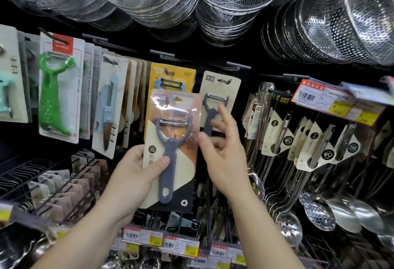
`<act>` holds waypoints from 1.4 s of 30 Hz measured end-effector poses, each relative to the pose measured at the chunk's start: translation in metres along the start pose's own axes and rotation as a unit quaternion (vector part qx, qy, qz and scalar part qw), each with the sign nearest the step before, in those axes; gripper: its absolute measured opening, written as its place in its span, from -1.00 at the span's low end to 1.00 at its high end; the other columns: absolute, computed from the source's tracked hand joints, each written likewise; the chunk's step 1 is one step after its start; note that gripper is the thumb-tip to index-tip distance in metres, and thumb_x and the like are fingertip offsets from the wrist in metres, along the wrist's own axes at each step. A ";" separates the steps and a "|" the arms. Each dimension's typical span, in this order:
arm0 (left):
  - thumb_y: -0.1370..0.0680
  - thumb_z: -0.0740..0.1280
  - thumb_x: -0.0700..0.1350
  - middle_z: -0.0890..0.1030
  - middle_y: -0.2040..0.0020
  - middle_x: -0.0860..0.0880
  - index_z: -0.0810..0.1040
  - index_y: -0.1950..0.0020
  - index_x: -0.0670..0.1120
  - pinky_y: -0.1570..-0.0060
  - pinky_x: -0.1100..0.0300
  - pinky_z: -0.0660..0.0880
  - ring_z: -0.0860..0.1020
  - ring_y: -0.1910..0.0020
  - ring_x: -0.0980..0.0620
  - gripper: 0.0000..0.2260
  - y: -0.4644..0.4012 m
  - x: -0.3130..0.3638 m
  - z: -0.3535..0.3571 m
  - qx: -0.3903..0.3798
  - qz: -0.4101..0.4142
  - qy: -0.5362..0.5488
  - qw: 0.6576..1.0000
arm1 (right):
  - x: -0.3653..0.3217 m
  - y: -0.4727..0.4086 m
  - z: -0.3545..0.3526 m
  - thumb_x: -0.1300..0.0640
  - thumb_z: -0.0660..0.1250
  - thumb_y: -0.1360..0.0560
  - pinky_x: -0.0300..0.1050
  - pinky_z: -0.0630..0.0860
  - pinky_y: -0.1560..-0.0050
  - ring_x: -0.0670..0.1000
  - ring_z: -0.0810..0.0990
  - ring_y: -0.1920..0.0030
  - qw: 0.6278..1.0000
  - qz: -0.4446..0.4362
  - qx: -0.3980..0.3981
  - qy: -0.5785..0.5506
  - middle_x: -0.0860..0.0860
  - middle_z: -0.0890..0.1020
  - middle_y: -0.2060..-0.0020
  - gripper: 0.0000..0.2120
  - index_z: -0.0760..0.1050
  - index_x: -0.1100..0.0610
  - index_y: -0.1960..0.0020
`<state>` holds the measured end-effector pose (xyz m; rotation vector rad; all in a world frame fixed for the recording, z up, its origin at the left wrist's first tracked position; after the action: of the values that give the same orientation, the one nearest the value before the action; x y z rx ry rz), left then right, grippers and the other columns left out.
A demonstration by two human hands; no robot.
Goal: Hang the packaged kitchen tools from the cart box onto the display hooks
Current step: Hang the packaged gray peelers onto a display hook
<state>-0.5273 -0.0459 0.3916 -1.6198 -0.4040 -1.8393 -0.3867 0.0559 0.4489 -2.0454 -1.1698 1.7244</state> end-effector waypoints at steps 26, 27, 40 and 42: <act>-0.49 0.50 -0.08 0.68 0.10 0.07 0.43 -0.06 0.22 0.15 0.25 0.59 0.65 0.17 0.24 -0.68 0.015 0.005 0.057 -0.052 0.089 -0.161 0.982 | -0.013 -0.010 -0.048 0.30 0.42 -0.51 -0.47 0.44 -0.15 -0.47 0.47 -0.18 0.996 -0.049 0.060 -0.039 -0.57 0.47 -0.09 -0.36 0.29 -0.11 -0.46; -0.49 0.50 -0.07 0.68 0.10 0.08 0.43 -0.06 0.23 0.12 0.21 0.61 0.65 0.17 0.24 -0.68 0.015 0.005 0.057 -0.051 0.090 -0.165 0.981 | -0.011 -0.011 -0.047 0.30 0.42 -0.51 -0.50 0.43 -0.11 -0.50 0.46 -0.16 0.996 -0.045 0.061 -0.040 -0.63 0.45 -0.05 -0.37 0.29 -0.15 -0.43; -0.48 0.51 0.01 0.66 0.08 0.12 0.43 -0.15 0.21 0.09 0.26 0.57 0.65 0.10 0.22 -0.65 -0.007 -0.008 0.060 -0.030 0.100 -0.218 0.970 | 0.015 -0.034 -0.040 0.14 0.39 -0.55 -0.52 0.40 -0.03 -0.60 0.39 -0.05 0.998 0.005 0.060 0.018 -0.54 0.37 -0.06 -0.36 0.22 -0.11 -0.54; -0.49 0.49 0.03 0.65 0.03 0.15 0.43 -0.22 0.15 0.08 0.26 0.55 0.64 0.04 0.20 -0.63 -0.019 -0.015 0.062 -0.028 0.099 -0.239 0.965 | 0.018 -0.041 -0.037 0.15 0.37 -0.57 -0.60 0.38 0.04 -0.57 0.42 0.00 0.996 0.006 0.064 0.057 -0.48 0.42 -0.01 -0.38 0.21 -0.10 -0.54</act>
<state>-0.4912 0.0105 0.3924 -2.0642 -0.3793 -1.3125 -0.3706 0.1069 0.4714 -2.0467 -0.9888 1.6202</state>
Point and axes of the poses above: each hand's wrist, its own y-axis away from the middle knuckle, its own z-axis out of the palm, x = y × z, the point moved 3 cm from there along -y, towards the middle knuckle
